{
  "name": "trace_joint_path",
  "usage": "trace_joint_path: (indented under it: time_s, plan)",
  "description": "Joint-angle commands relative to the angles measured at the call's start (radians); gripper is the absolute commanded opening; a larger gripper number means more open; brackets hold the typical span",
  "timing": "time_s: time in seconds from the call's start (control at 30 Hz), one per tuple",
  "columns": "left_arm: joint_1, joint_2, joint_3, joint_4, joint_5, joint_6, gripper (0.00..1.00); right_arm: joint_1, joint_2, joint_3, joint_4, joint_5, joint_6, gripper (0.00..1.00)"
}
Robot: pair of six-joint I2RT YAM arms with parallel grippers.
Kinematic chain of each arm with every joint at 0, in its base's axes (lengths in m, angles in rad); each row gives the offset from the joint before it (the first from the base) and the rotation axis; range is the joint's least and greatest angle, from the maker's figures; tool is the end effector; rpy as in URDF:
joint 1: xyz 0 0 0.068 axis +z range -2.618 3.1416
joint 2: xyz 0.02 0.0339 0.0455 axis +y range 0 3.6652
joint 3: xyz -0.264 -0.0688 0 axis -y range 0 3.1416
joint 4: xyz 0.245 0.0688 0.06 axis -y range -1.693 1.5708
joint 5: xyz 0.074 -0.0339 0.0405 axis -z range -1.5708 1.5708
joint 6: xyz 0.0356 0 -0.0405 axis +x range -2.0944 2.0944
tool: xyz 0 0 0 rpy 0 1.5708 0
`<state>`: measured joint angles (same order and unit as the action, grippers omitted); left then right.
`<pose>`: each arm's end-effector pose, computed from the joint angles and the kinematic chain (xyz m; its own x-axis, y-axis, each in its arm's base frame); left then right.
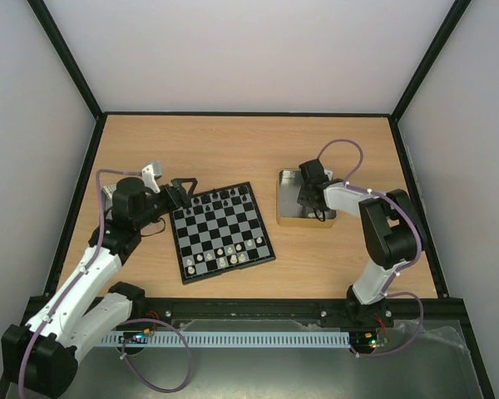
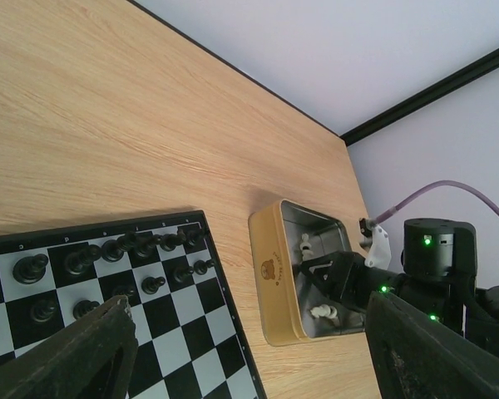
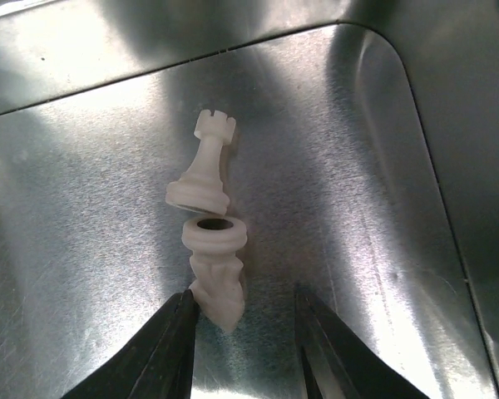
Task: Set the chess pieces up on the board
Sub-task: Pick up the chess piece from the storage box.
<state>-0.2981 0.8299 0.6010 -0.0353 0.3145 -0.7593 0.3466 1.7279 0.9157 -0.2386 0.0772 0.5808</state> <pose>0.1862 -0.0687 0.2830 -0.5698 -0.5098 -0.6445 0.2378 0.6485 -0.7231 0.3092 0.1088 0.1427 -0.8484 0.2752 -0.4521 0.1948 0.9566 0.2167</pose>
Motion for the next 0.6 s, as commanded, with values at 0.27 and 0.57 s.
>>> trace_joint_path:
  time_s: [0.27, 0.57]
  plan:
    - [-0.003, 0.003, -0.001, 0.021, 0.006, 0.012, 0.77, -0.004, 0.025, 0.042, 0.07, 0.015, -0.031, 0.42]
    - [-0.003, 0.005, -0.004, 0.023, 0.005, 0.011, 0.77, -0.004, 0.082, 0.092, 0.062, 0.055, -0.033, 0.33]
